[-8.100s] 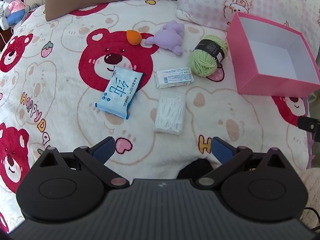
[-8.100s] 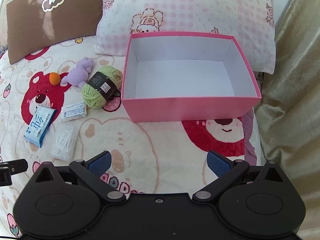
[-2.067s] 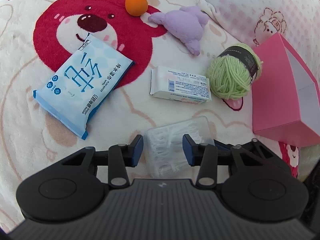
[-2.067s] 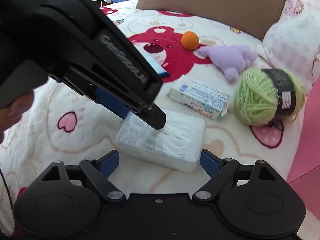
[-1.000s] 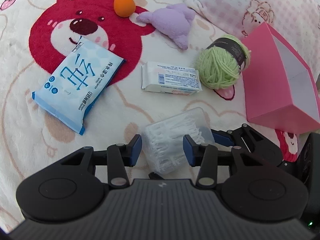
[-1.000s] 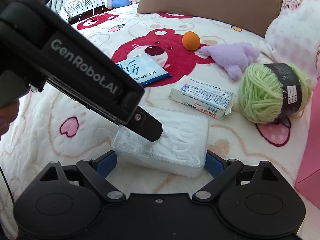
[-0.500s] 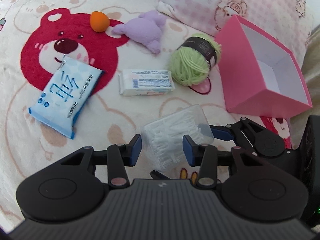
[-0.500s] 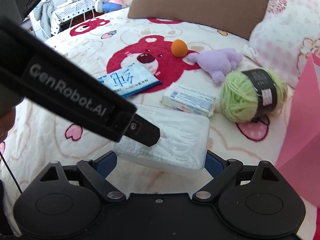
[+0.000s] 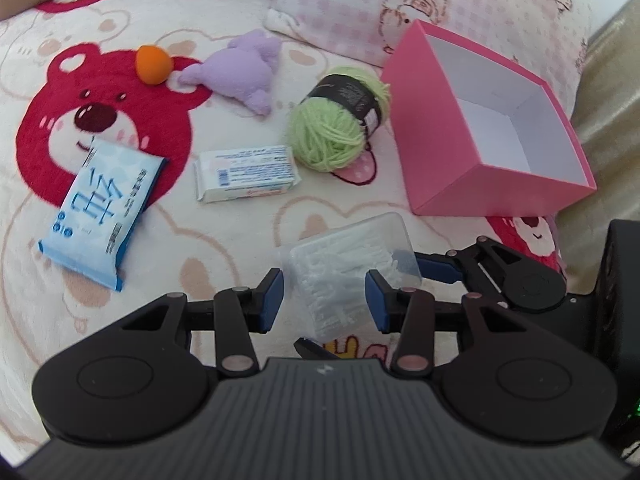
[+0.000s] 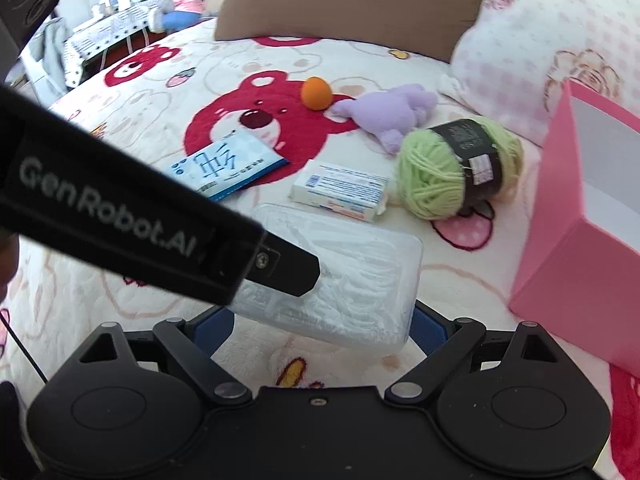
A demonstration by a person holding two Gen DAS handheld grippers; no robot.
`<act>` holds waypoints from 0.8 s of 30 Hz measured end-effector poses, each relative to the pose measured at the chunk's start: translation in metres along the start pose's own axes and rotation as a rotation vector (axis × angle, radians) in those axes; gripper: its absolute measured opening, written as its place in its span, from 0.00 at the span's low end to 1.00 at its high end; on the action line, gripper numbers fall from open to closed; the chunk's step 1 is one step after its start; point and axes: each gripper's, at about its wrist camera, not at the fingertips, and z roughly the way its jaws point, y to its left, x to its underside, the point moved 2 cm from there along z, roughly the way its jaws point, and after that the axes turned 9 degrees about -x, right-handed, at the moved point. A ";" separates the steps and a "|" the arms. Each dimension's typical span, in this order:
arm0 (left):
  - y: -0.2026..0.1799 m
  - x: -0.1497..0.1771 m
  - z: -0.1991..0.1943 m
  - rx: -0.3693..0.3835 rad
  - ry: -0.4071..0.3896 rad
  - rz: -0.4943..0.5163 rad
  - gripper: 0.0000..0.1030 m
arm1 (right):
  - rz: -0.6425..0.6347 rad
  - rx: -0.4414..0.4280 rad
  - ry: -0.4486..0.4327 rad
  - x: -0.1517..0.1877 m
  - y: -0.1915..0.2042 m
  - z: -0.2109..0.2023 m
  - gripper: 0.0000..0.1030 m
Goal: Organize objects
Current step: 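Lift the floss-pick box with the left gripper and carry it over the pink box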
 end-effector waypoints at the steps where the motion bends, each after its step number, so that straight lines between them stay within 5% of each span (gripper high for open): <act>1: -0.003 -0.002 -0.002 0.002 0.000 0.010 0.41 | 0.003 0.009 -0.007 -0.001 0.000 -0.004 0.92; 24: -0.084 -0.048 -0.076 0.138 -0.016 0.133 0.42 | 0.093 0.107 -0.068 -0.025 -0.027 -0.119 0.92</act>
